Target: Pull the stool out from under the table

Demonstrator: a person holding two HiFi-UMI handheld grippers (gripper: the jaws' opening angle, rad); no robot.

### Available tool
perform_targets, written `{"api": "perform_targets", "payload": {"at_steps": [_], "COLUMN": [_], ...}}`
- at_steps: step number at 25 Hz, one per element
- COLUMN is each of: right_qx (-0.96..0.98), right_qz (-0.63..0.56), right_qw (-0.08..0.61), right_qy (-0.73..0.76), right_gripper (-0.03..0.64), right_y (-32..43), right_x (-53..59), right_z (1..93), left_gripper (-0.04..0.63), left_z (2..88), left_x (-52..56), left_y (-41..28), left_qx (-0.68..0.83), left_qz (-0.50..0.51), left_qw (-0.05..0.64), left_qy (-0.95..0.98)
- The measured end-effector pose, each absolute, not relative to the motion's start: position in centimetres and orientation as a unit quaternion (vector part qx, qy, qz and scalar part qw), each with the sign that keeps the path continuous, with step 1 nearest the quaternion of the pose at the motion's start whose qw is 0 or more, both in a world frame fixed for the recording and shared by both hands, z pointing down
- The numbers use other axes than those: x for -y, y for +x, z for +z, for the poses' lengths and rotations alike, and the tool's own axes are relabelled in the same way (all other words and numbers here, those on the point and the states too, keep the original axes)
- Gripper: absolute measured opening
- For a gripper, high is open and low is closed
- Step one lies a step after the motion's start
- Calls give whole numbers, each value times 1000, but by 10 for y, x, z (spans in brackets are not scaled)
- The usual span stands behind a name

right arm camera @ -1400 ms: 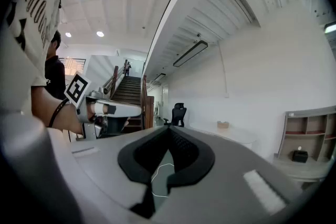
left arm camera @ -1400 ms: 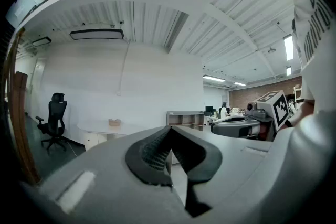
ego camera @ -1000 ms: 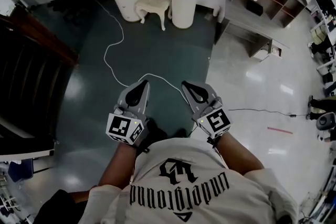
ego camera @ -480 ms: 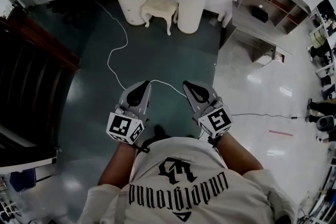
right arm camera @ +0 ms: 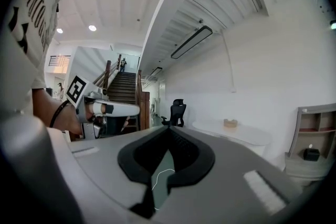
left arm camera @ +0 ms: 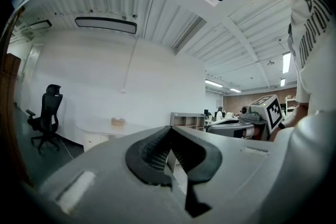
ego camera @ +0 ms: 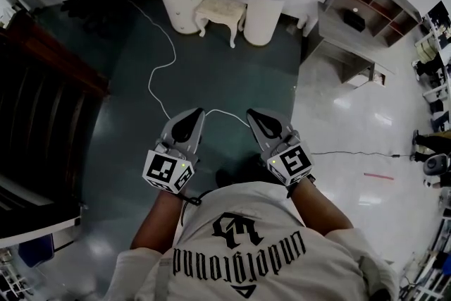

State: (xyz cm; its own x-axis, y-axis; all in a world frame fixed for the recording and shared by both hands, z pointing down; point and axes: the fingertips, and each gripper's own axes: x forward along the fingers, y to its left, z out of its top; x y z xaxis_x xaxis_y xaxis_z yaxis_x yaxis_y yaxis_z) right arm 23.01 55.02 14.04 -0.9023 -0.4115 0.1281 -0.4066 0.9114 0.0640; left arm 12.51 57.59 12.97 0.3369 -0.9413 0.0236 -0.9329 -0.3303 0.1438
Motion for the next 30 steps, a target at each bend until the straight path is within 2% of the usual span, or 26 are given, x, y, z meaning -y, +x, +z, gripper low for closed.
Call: {"api": "perform_targets", "payload": {"at_steps": [9, 17, 30], "right_qx": [977, 981, 983], "right_qz": [-8, -4, -8], "right_qw": [65, 61, 52], "right_qy": [205, 186, 178], "right_gripper": [0, 0, 0], "right_y": [214, 204, 236], "right_x": [-487, -383, -247], "right_z": [153, 160, 154], "left_gripper": [3, 3, 4], "left_z": [140, 145, 144], "left_x": [-524, -427, -286], "left_y": [109, 99, 129], "left_qx": [582, 595, 595], "left_qz": [-23, -15, -23], "left_qw": [68, 72, 77], "left_qy": [810, 800, 800]}}
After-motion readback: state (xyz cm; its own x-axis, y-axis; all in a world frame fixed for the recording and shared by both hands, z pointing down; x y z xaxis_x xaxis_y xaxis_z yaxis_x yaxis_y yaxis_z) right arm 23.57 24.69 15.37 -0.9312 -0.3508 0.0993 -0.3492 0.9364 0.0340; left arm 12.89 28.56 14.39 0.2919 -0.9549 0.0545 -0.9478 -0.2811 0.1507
